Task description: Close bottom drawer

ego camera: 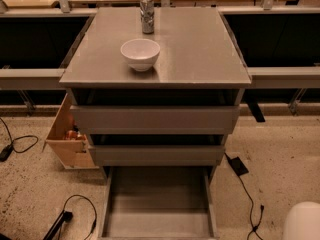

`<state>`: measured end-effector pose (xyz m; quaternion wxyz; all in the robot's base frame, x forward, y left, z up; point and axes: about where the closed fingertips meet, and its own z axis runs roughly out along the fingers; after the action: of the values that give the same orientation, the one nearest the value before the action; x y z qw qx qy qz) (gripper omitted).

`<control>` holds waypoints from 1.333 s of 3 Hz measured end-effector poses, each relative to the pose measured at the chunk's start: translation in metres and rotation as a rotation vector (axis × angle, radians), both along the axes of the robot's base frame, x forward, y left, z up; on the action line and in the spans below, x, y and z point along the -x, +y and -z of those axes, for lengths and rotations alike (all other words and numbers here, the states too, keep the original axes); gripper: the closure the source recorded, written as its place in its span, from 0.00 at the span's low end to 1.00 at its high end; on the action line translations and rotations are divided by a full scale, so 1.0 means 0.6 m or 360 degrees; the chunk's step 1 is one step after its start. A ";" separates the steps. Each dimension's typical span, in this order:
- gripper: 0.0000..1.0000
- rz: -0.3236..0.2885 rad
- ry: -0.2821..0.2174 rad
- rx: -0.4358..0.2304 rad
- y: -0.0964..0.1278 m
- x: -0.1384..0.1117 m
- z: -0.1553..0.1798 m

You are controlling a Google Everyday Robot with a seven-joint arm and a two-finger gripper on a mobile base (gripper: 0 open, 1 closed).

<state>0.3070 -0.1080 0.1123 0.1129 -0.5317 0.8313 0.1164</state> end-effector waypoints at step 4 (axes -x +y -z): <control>1.00 -0.0016 -0.0328 -0.0081 0.041 -0.085 0.002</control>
Offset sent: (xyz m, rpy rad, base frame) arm 0.0420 0.0305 -0.0131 0.0680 -0.1845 0.0147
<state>0.3577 -0.0833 0.1112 0.2107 -0.5420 0.8094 0.0825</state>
